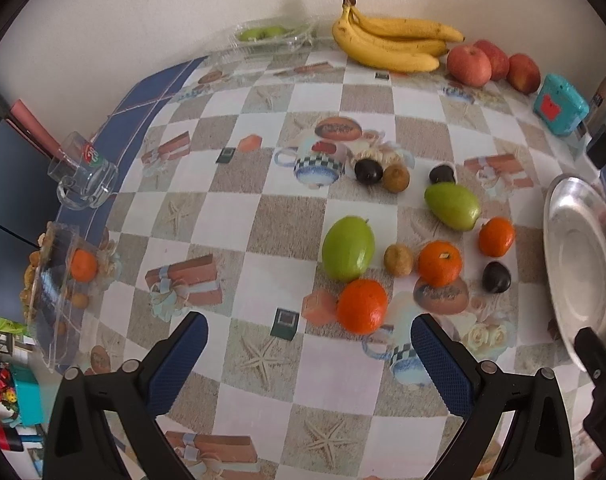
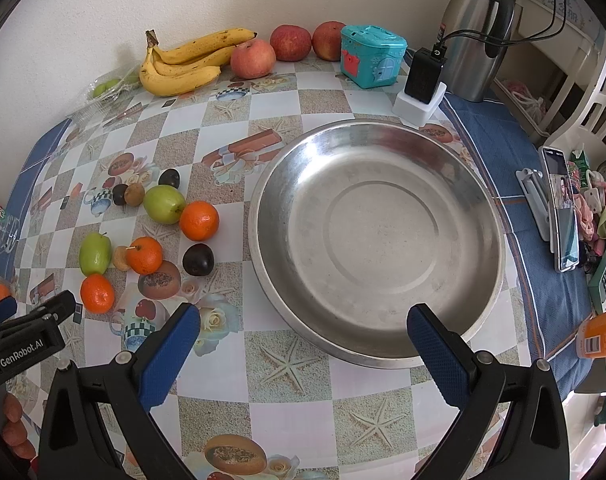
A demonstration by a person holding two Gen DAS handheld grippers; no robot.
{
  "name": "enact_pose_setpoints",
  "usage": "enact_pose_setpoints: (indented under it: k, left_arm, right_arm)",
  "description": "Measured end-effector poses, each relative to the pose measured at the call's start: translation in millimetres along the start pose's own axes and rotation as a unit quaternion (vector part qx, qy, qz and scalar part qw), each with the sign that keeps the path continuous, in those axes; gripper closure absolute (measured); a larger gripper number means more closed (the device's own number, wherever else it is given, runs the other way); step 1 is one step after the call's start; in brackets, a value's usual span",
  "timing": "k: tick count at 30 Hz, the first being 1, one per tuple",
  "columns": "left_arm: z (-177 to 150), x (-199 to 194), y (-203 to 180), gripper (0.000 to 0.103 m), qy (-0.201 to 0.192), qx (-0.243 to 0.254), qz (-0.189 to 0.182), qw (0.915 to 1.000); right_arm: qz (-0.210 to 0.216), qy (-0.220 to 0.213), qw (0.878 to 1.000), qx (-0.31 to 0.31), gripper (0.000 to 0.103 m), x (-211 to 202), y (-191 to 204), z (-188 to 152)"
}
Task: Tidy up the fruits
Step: 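Move the left tool to the orange while the right tool approaches the dark plum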
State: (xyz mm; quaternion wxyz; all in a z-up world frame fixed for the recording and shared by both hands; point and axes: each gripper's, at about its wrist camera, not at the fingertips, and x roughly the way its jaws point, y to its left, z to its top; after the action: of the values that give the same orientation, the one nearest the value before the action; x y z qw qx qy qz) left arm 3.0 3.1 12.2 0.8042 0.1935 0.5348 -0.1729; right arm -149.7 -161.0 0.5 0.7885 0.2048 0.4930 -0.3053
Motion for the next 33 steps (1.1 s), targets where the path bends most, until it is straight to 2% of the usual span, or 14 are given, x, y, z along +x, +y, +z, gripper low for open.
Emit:
enact_pose_setpoints:
  k: [3,8,13,15,18,23,28,33]
  left_arm:
    - [4.7,-3.5,2.6,0.0,-0.019,-0.007,-0.017,0.9996]
    - [13.9,-4.9,9.9,0.0,-0.045,-0.029,-0.036,0.9979]
    - [20.7,-7.2,20.7,0.0,-0.075,-0.056,-0.05,0.9944]
    - [23.8,-6.0,22.6,0.0,-0.077,-0.061,-0.07,0.9926]
    - [25.3,0.6,21.8,0.0,-0.066,-0.063,-0.095,0.9913]
    - [22.6,19.7,21.1,0.0,-0.036,-0.072,-0.09,0.9927]
    - [17.0,35.1,28.1,0.001,-0.006,-0.105,-0.121,0.987]
    - [14.7,40.5,25.6,0.001,0.008,-0.106,-0.133,0.9854]
  right_arm:
    - [0.014,-0.01,1.0,-0.001,0.0,-1.9,2.3,1.1]
    - [0.07,-0.035,0.997,-0.006,0.0,-6.3,15.7,6.2]
    - [0.092,-0.053,0.994,-0.024,0.0,-7.0,30.9,11.9]
    - [0.103,-0.056,0.993,-0.026,0.0,-4.6,34.7,14.4]
    - [0.111,-0.056,0.992,-0.031,0.0,0.1,39.8,15.9]
    - [0.118,-0.05,0.99,-0.051,0.0,9.4,49.9,16.8]
    - [0.122,-0.041,0.99,-0.062,0.001,18.3,56.8,17.0]
    - [0.125,-0.039,0.989,-0.069,0.012,22.9,61.0,18.5]
